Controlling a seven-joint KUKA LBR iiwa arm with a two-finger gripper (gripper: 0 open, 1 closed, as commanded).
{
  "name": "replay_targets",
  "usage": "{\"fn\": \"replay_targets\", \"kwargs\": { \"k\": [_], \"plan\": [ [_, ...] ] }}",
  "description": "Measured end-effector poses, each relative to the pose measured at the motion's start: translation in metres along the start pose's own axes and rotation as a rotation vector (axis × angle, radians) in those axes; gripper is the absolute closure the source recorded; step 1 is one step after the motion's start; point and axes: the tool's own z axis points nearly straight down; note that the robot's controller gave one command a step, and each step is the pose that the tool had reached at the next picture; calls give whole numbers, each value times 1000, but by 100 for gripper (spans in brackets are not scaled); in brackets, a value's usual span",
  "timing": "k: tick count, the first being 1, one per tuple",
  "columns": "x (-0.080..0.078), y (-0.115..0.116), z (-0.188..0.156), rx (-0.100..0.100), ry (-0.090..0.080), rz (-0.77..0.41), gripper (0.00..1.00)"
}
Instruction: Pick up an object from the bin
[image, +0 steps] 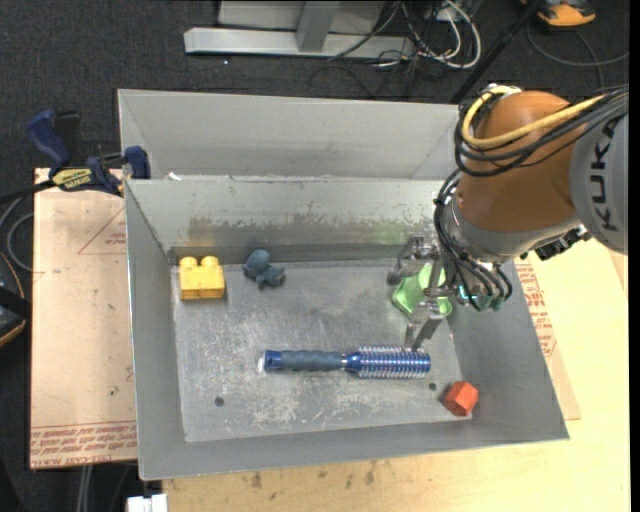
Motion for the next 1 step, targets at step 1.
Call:
{"fn": "replay_targets", "kwargs": {
  "k": [1],
  "plan": [
    [40, -43, 148, 1, -4, -225, 0]
  ]
}}
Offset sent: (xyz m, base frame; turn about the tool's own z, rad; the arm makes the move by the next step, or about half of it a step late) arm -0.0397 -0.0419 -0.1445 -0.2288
